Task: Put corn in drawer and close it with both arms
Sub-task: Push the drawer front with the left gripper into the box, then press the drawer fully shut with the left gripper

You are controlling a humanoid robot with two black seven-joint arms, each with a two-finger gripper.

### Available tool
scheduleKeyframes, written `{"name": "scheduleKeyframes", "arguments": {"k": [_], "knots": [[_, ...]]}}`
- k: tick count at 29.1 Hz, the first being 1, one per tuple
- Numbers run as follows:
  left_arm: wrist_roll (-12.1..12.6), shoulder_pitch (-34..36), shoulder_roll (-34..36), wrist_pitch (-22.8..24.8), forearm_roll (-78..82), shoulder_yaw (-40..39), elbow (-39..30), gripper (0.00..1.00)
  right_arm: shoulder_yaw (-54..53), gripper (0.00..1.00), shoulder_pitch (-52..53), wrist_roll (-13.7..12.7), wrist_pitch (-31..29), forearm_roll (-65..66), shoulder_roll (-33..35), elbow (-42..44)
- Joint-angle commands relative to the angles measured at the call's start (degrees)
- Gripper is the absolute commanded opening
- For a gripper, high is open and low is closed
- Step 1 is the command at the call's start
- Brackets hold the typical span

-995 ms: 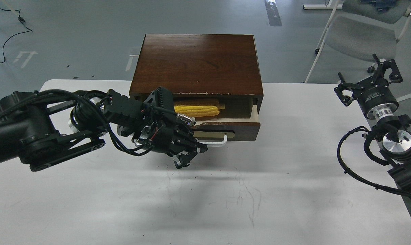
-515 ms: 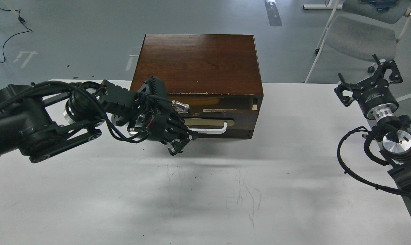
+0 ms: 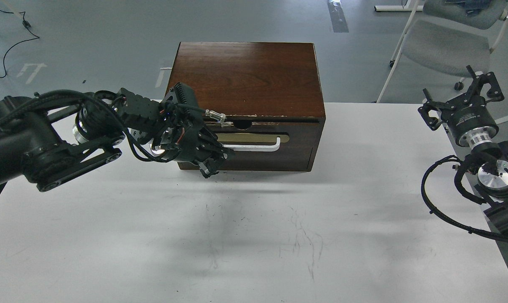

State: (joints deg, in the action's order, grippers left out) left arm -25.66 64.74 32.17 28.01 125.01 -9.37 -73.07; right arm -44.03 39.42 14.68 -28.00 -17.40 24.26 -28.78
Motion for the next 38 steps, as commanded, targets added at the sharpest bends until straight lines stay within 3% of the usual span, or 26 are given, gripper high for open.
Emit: {"name": "scheduleKeyframes", "arguments": {"k": [1,14,21,23,31,34,38], "knots": [[0.09,-0.58,0.00,-0.01,-0.01,0.06,0.12,0.00,0.00,1.00,0.05,0.00,0.00,0.00,0.00,-0.14],[-0.26,0.12,-0.44,-0.59,-0.01,-0.12,2.32,0.00,0.09,1.00,-0.22,0.00,0.00,0.00,0.88,-0.32],[-0.88,-0.84,0.44,-0.42,-0.01,0.05,-4.97,0.00,0.09,1.00,-0.48,0.08,0.00,0.09,0.88,-0.05],[-2.34,-0.93,0.44,-0.50,-0.01,0.06,-7.17,0.00,0.09,1.00,-0.40,0.52,0.00,0.09,0.71,0.30],[-2.34,-0.93,2.54,-2.51,-0.01,-3.79,-9.20,0.00,-0.09,1.00,0.22,1.32,0.00,0.09,0.53,0.04],[-2.34,-1.37,6.14,-8.57,-17.00,-8.28,-8.50,0.00,-0.09,1.00,0.31,1.32,0.00,0.09,0.53,-0.05],[-2.34,-1.28,10.45,-10.44,-37.34,-8.82,-5.60,0.00,-0.09,1.00,0.31,1.32,0.00,0.09,0.35,0.21]]}}
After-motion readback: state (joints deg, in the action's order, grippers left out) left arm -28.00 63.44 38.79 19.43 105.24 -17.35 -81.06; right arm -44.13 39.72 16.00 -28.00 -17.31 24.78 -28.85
